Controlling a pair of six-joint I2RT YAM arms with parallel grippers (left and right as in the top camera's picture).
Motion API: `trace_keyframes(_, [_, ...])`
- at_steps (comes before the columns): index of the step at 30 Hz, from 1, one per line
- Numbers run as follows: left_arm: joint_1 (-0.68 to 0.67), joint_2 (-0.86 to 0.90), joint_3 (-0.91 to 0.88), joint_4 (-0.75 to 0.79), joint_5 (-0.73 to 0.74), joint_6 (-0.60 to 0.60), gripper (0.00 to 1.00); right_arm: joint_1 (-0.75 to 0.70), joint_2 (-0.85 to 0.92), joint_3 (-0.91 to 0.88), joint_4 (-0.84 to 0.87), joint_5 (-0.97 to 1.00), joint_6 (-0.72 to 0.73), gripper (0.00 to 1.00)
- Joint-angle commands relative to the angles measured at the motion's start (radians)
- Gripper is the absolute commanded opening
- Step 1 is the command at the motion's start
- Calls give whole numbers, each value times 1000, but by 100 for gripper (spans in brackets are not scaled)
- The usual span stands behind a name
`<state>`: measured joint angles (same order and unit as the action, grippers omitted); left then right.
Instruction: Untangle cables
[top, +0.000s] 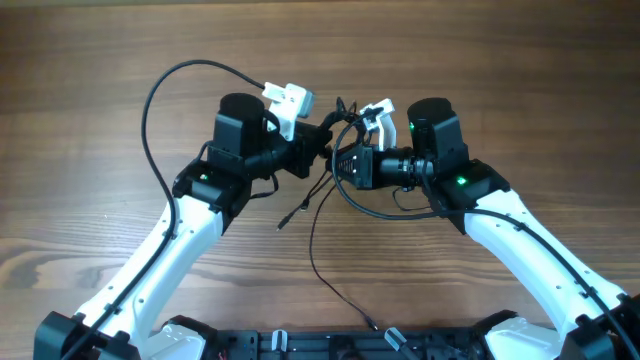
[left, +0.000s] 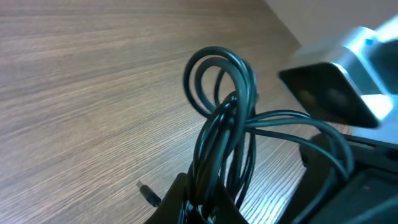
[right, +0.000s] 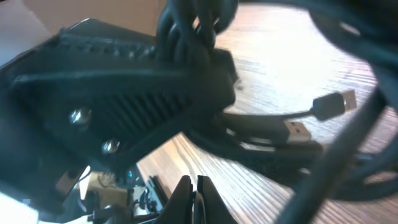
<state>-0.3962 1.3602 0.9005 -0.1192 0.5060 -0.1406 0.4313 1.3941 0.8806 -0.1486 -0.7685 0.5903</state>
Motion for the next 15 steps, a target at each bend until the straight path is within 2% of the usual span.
trace_keyframes(1, [-26, -18, 1, 2, 89, 58, 4, -2, 8, 24, -26, 149, -13, 5])
trace_keyframes(4, [-16, -18, 1, 2, 89, 58, 4, -3, 8, 24, -90, 222, -16, 6])
trace_keyframes(6, [-9, -18, 1, 2, 88, 58, 4, -3, 8, 24, -106, 222, -22, 12])
trace_keyframes(8, [-3, -18, 1, 0, 88, 55, 4, -3, 8, 24, -109, 222, -22, 34])
trace_keyframes(9, [-3, -18, 1, -4, 87, 55, 4, -3, 8, 24, -107, 222, -22, 50])
trace_keyframes(11, [-3, -18, 1, -18, 87, 37, 4, -3, 8, 24, -100, 222, -22, 66])
trace_keyframes(12, [-3, -18, 1, -32, 87, 7, 4, -3, 8, 24, -98, 223, -22, 80])
trace_keyframes(15, [-3, -18, 1, -63, 87, -37, 4, -3, 8, 24, -93, 224, -21, 98])
